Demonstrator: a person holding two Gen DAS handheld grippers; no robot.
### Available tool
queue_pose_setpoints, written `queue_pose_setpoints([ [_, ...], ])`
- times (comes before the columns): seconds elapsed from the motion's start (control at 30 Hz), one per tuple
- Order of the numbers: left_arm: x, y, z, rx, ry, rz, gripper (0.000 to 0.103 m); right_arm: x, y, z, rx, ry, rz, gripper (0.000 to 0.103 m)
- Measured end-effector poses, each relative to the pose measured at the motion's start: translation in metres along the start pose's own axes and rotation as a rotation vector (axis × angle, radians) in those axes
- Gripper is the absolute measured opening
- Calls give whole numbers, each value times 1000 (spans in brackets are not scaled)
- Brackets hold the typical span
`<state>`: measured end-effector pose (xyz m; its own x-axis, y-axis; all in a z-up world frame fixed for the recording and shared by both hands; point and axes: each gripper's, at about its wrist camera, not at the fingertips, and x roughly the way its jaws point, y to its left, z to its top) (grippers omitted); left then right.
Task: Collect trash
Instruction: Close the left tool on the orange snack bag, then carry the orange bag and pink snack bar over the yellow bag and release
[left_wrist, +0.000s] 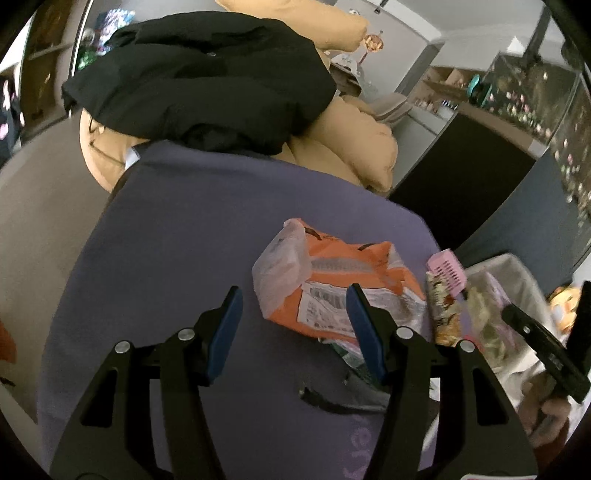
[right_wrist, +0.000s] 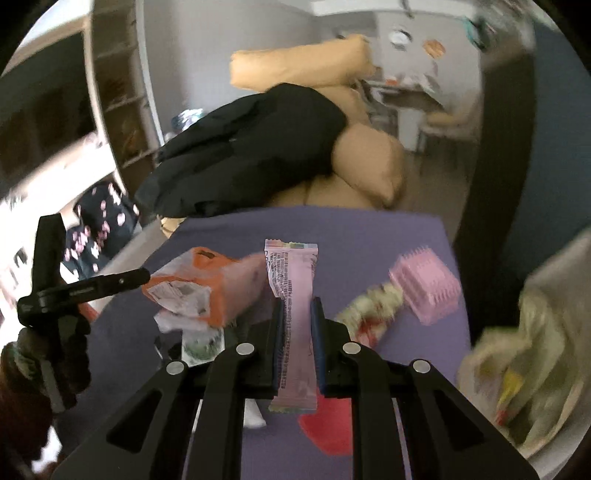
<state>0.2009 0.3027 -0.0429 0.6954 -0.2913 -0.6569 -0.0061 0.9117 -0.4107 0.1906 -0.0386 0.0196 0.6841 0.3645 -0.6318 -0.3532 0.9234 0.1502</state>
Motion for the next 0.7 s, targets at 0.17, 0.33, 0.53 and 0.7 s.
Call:
queue_pose_setpoints([
  [0.17,29,-11,8,88,37,90,55,-2,-18,-20,48,8,-4,15],
  [0.33,45,-13,9,73,85,102,29,-12,-27,-30,69,-18,-14,15],
  [0.53,10,-37,12,104,1,83,24,-27,-38,-34,70,-55,-22,15],
  [0.7,-30,-65,22,123,-95,72,24,-45,-46,-32,68,-95,-24,15],
])
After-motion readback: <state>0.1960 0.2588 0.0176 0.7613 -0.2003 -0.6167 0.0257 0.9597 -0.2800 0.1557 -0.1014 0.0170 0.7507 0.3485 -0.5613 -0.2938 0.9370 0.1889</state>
